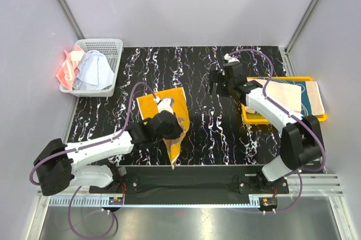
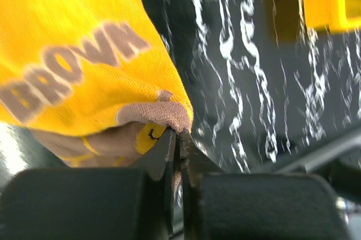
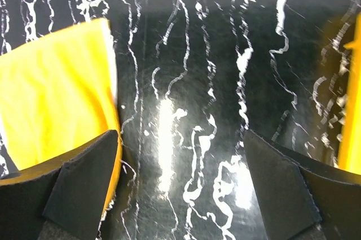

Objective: Fold and stack the towels
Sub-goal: Move the towel to the center of the board, then flatten out the crumpled towel

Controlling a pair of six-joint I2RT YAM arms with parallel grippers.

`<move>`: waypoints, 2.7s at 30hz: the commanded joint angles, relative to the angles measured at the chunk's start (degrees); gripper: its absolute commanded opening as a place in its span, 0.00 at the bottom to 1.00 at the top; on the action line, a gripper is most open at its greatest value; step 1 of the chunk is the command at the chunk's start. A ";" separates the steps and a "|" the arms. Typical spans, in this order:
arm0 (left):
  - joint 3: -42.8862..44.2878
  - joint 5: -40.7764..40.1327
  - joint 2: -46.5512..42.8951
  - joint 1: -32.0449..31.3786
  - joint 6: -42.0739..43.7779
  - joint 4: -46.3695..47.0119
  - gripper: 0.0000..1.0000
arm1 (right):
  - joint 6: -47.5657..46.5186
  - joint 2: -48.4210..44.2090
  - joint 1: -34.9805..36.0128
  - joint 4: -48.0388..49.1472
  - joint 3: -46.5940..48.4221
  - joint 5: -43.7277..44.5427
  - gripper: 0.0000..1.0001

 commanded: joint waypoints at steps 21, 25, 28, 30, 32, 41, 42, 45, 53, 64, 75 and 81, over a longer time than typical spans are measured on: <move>11.66 -11.08 10.60 33.82 1.00 -8.55 0.49 | -2.40 42.87 8.70 -9.16 43.94 -0.28 0.70; 15.18 -6.34 21.05 40.06 5.65 -6.43 0.47 | -2.93 46.13 9.50 -12.05 48.33 2.62 0.66; 16.68 -4.58 24.76 42.00 6.80 -5.99 0.47 | -2.93 46.93 9.85 -13.46 48.78 4.64 0.64; 16.34 -3.88 26.34 42.88 6.89 -4.68 0.49 | -3.10 46.75 9.94 -12.77 47.91 4.12 0.61; 16.60 -2.91 27.57 44.03 6.45 -4.15 0.49 | -3.28 47.01 10.38 -12.42 47.55 4.55 0.61; 18.18 -0.45 30.92 45.79 6.71 -2.04 0.46 | -3.81 49.82 11.87 -13.03 49.48 5.96 0.58; 18.62 0.08 31.18 45.88 6.80 -1.42 0.45 | -3.81 50.35 11.96 -13.12 49.84 6.05 0.58; 19.59 1.65 32.67 46.05 7.06 -0.90 0.44 | -3.90 50.44 12.13 -13.12 49.93 6.31 0.57; 22.31 3.16 36.10 46.32 6.37 -1.41 0.46 | -3.99 51.41 12.14 -14.00 50.98 6.05 0.47; 26.71 5.35 39.27 46.40 5.39 -3.88 0.09 | -4.34 52.73 12.05 -14.44 52.21 5.00 0.23; 29.17 8.25 32.08 46.32 9.08 -4.49 0.00 | -7.06 44.31 11.78 -15.23 51.86 10.09 0.00; 30.05 8.70 21.11 44.65 12.42 -8.62 0.00 | -7.85 32.28 11.78 -13.21 45.82 12.55 0.00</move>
